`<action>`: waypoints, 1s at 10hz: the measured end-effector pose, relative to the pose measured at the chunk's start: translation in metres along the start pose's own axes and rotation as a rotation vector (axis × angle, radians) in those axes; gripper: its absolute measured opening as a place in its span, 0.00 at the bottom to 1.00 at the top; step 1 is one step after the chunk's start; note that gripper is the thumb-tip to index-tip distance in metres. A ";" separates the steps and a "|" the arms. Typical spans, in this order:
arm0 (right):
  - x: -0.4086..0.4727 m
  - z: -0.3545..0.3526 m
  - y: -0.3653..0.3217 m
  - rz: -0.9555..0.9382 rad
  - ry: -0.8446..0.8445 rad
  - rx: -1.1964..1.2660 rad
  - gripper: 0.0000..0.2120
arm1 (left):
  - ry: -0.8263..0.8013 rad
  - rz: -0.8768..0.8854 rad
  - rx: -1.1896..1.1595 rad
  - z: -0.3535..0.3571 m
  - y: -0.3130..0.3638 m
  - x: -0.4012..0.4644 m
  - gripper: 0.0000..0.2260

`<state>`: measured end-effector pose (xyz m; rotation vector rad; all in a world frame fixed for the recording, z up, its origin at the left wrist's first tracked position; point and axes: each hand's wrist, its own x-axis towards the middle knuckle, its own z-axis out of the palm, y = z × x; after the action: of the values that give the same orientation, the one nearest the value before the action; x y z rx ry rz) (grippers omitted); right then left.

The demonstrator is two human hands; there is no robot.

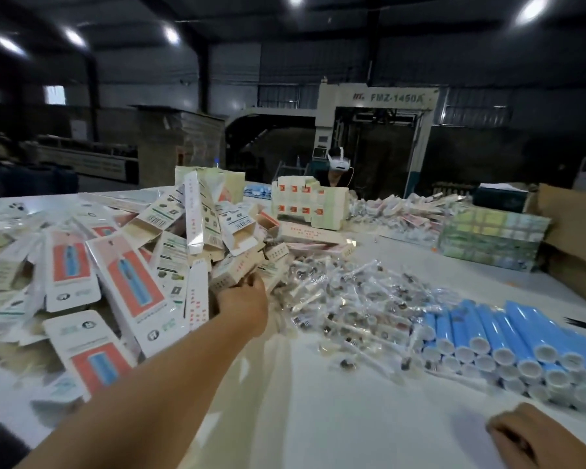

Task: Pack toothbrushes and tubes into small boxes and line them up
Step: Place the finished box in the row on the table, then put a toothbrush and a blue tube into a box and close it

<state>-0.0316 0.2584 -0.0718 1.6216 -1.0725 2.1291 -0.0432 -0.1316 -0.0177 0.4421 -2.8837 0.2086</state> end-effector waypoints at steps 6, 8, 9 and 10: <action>-0.005 0.089 -0.066 0.725 0.417 -0.783 0.16 | -0.770 -0.364 -2.262 -0.077 0.170 -0.132 0.12; -0.001 0.087 -0.066 0.707 0.506 -0.840 0.13 | -0.796 -0.213 -2.154 -0.064 0.193 -0.154 0.24; 0.003 0.076 -0.072 0.792 0.706 -0.795 0.09 | -0.732 -0.052 -1.842 -0.062 0.190 -0.164 0.26; 0.002 0.060 -0.078 0.959 0.802 -0.708 0.10 | 0.222 0.540 -1.228 -0.053 0.179 -0.166 0.10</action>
<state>0.0579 0.2711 -0.0326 -0.1566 -2.1178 2.0591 0.0658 0.0933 -0.0239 -0.5342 -2.2540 -1.2485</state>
